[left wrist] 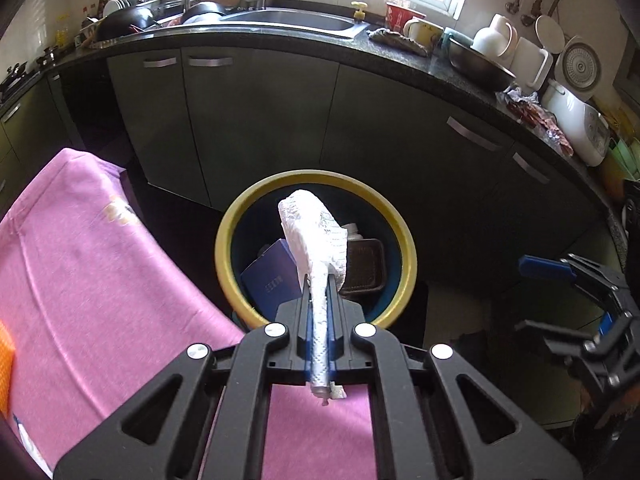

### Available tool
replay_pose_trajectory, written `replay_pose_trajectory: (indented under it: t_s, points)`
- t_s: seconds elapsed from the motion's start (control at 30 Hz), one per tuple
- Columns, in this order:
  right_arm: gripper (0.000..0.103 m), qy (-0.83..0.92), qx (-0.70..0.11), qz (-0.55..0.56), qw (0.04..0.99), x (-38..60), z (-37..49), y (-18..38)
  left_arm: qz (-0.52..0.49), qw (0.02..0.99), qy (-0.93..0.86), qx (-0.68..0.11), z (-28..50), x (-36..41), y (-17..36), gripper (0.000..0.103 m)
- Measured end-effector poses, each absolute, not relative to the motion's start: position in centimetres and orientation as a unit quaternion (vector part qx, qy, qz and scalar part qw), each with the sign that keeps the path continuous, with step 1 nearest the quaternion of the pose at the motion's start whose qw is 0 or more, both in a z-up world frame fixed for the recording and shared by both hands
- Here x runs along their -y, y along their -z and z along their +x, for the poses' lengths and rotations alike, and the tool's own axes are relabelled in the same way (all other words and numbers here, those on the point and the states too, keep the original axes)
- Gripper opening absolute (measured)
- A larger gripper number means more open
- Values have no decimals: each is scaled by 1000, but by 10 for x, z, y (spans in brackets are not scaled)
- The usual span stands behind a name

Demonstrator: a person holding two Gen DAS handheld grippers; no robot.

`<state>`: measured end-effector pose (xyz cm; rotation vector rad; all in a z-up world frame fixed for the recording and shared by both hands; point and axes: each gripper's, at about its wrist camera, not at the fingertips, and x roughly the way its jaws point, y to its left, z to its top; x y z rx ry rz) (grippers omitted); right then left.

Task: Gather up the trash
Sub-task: 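Carry the tissue over the bin and open the left gripper, then reach the right gripper to the white tube and grasp its body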

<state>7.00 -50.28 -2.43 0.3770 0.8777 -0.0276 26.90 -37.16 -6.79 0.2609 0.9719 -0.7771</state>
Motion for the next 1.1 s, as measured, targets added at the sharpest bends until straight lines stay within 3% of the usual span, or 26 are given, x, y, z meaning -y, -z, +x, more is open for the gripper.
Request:
replay_pose_trajectory:
  t_s: [0.2, 0.23, 0.33, 0.37, 0.57, 1.1]
  points:
    - [92, 27, -420, 185, 888, 513, 59, 21, 121, 788, 354, -488, 295, 421, 101, 5]
    - [92, 28, -419, 185, 888, 514, 58, 21, 119, 787, 350, -494, 299, 425, 106, 11]
    - [92, 30, -421, 184, 888, 513, 58, 20, 113, 794, 337, -493, 306, 430, 110, 58]
    - [92, 30, -422, 183, 887, 511, 59, 19, 112, 801, 333, -486, 305, 428, 107, 63]
    - [92, 24, -424, 176, 888, 504, 59, 18, 90, 816, 337, -460, 291, 390, 82, 68]
    - [92, -43, -443, 147, 883, 441, 84, 26, 26, 896, 240, -373, 196, 185, 1, 75]
